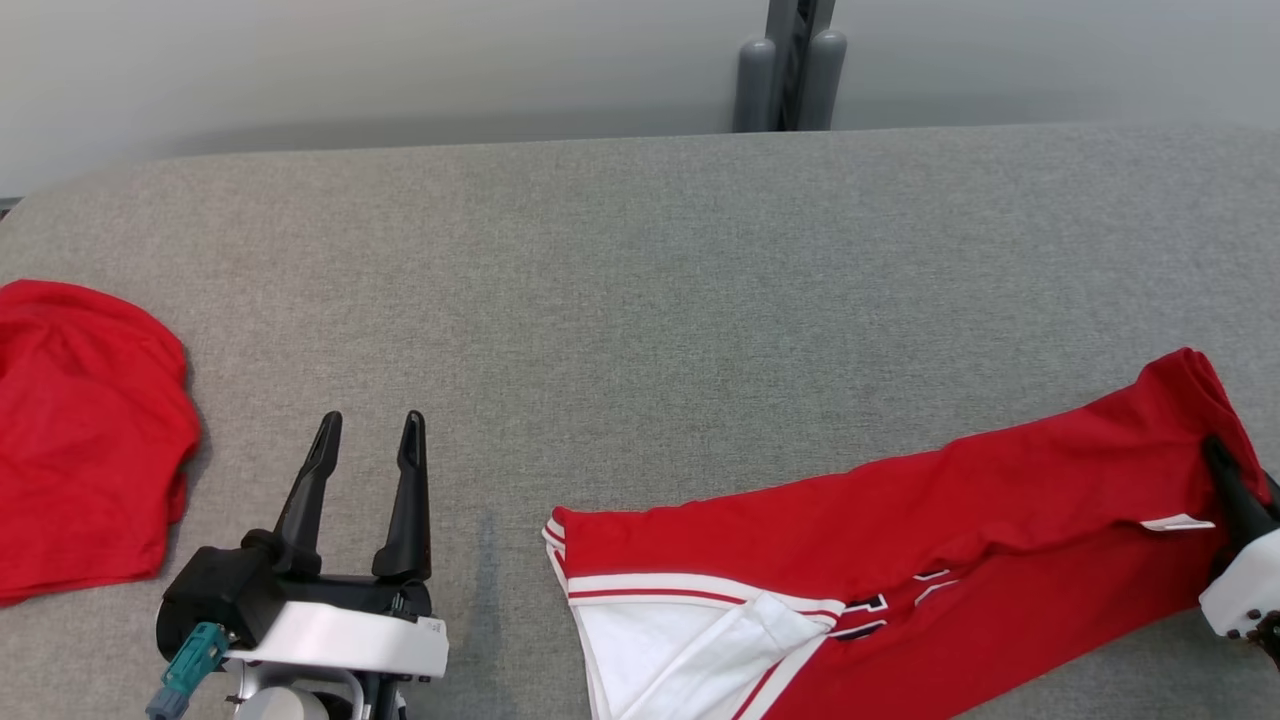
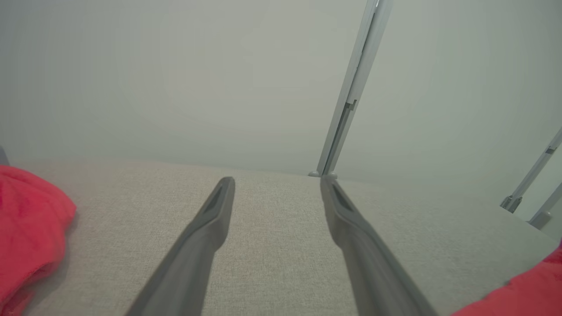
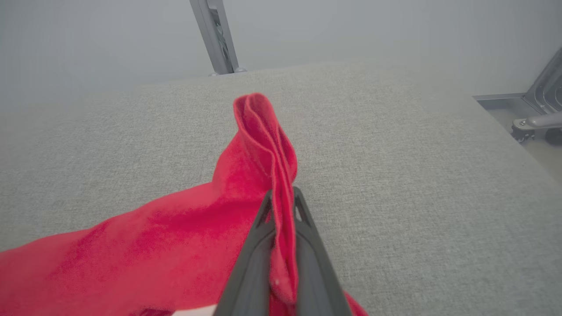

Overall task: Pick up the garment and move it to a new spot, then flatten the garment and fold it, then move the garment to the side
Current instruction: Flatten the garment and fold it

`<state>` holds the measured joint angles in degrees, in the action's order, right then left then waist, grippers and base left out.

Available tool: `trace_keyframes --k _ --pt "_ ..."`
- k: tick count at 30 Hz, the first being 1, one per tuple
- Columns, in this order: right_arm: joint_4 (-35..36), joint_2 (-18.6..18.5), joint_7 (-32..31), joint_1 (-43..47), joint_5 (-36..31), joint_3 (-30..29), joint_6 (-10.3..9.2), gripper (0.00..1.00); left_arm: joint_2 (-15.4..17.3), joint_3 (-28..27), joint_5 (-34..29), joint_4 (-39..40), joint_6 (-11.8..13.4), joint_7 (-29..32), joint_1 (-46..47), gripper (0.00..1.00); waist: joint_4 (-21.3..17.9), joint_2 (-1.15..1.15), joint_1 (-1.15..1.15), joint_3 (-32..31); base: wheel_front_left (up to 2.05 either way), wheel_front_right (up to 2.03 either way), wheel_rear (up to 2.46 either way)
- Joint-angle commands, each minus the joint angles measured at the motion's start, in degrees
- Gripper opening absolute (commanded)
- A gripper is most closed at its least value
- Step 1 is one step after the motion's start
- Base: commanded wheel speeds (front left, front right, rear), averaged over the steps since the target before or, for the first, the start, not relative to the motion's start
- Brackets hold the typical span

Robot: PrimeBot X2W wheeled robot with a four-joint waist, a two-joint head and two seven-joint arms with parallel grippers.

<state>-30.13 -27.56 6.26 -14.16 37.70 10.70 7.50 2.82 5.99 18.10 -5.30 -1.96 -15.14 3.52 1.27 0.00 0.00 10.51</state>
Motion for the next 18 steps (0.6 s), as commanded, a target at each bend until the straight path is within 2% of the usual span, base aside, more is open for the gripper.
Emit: trace_keyframes --k 1,6,11,15,18 --pt "0.9 -0.8 -0.9 -0.1 0.8 0.5 0.0 0.0 0.2 -0.4 0.1 0.0 0.1 0.0 0.4 1.0 -0.3 0.0 0.0 -0.4 0.0 0.0 0.0" --pt "7.3 -2.5 -9.1 1.9 6.7 4.1 0.0 0.0 0.2 -1.1 -0.2 -0.3 -0.1 0.0 0.6 1.0 -1.7 0.0 0.0 -1.6 0.0 0.0 0.0" --pt "17.1 -2.8 -17.0 4.0 14.8 4.4 0.0 0.0 0.2 -2.7 -0.4 -0.5 -0.4 0.0 1.8 1.0 -2.8 0.0 0.0 -2.3 0.0 0.0 0.0" --pt "24.0 -1.3 -22.9 5.7 19.6 3.6 0.0 0.0 0.2 -4.0 -0.6 -0.6 -0.7 0.0 2.5 1.0 -3.3 0.0 0.0 -2.4 0.0 0.0 0.0" --pt "27.4 2.6 -26.9 7.6 24.3 1.3 0.0 0.0 0.2 -4.8 -0.5 -0.7 -1.0 0.0 3.1 1.0 -3.4 0.0 0.0 -2.3 0.0 0.0 0.0"
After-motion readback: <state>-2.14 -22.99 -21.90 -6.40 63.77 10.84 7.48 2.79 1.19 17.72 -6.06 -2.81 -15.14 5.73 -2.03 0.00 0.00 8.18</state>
